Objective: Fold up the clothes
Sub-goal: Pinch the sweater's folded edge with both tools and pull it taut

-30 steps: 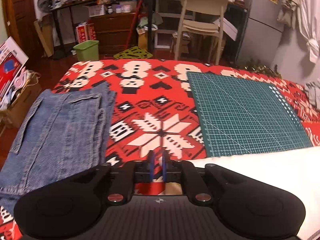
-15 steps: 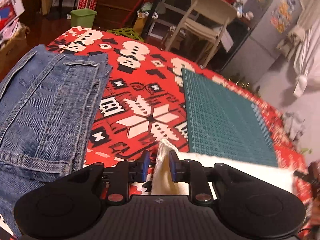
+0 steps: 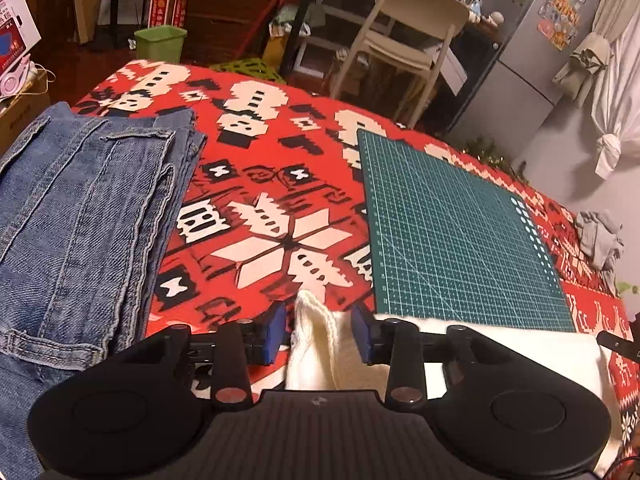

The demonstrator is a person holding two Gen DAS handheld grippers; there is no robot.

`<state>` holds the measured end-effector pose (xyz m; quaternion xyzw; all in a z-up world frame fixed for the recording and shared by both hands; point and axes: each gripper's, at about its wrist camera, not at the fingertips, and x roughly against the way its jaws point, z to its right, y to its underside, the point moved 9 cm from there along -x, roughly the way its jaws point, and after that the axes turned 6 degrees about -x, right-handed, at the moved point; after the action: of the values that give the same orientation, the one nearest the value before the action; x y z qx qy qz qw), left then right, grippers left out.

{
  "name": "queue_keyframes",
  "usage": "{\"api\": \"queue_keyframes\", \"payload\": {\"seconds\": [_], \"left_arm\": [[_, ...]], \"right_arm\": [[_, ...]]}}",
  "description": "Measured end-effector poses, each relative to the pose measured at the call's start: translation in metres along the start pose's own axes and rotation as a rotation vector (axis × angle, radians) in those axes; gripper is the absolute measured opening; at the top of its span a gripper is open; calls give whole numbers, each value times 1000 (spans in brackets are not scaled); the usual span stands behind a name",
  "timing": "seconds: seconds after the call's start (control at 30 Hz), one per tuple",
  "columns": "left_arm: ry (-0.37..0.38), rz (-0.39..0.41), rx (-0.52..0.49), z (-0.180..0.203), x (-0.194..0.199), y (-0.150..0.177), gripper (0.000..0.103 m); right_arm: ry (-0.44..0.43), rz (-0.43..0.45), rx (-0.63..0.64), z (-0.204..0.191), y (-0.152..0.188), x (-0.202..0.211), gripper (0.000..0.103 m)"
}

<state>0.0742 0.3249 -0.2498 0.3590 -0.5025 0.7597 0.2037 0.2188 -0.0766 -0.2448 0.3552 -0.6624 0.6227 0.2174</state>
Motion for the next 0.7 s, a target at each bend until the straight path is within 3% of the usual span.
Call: {"api": "queue_keyframes", "payload": {"seconds": [0.03,0.07,0.1,0.17,0.4,0.63,0.7], "left_arm": [[-5,-2,3,0,-2,1,18],[-12,0,5,0,-3,2,16],[-26,8,-1,1,-1,2,13],[-59,33,-23,5,3,2,11],[-140,112,-103,17,15,-14,11],[-177,59,-138,18,-12,-27,11],[-146,65,-105,16,-8,-29,16]], "right_arm": [[0,1,2,-1,1,-2,58],[1,2,3,-3,1,-3,51],[-3,-3,8,-5,2,-5,43],[32,3,17,-7,3,-7,14],[65,-8,42,-9,-4,-2,9],[60,19,31,-9,-25,-14,10],[70,35,46,-9,-26,-13,12]]}}
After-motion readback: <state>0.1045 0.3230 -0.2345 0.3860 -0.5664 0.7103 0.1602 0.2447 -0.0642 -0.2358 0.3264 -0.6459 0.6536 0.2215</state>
